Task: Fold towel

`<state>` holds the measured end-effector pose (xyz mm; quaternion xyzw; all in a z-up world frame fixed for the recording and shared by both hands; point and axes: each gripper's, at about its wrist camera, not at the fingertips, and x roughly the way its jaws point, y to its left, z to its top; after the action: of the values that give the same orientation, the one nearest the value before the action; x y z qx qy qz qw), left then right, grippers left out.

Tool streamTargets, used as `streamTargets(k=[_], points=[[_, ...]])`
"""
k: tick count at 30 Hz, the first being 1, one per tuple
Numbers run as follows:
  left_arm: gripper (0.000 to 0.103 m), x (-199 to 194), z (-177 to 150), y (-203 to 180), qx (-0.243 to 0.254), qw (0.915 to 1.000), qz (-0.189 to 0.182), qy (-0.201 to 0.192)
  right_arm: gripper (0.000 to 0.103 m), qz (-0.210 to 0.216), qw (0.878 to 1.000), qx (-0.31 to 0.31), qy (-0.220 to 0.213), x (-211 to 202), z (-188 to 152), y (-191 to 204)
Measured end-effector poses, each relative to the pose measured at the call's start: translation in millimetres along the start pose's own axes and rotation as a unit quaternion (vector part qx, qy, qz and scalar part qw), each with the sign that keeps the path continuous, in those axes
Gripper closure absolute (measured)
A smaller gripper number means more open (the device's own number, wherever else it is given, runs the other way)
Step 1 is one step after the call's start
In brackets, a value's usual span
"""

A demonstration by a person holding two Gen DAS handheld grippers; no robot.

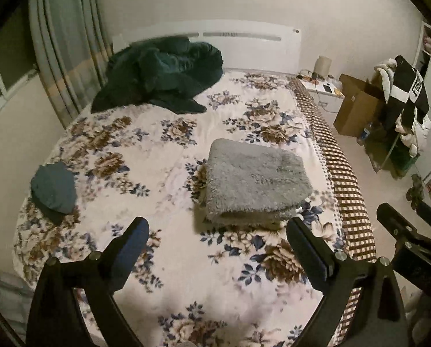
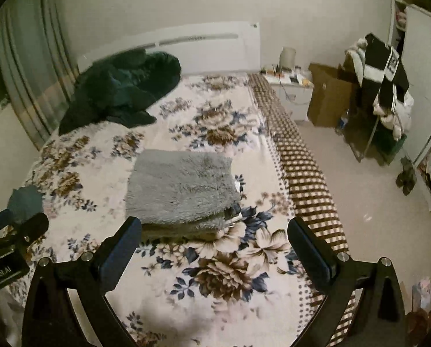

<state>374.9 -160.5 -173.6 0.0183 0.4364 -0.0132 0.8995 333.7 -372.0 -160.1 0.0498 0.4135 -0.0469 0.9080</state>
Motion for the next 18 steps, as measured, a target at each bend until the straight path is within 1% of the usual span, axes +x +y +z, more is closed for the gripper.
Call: streamTargets(k=[5, 9, 13, 18], points=[[0.006, -62.3, -14.2, -4.7, -0.001, 0.9997, 0.000, -0.026, 0.001, 0.013, 0.999, -0.014, -0.032, -85.3, -16.2, -0.4], [0.006, -109.2, -22.4, -5.3, -0.004, 0.9987, 0.005, -0.051, 0.001, 0.024, 0.998, -0.022, -0.051, -143.2, -26.0, -1.6], [0.006, -143.9, -28.5, -1.2, -0.011, 0.9974, 0.011, -0.070, 0.001, 0.027, 0.997, -0.027, -0.074, -201.7, -33.6, -2.9], [0.006, -170.8, -37.2, 5.9, -0.021, 0.9970, 0.001, -0.075, 0.001, 0.026, 0.995, -0.028, -0.091, -259.5, -39.4, -0.7]])
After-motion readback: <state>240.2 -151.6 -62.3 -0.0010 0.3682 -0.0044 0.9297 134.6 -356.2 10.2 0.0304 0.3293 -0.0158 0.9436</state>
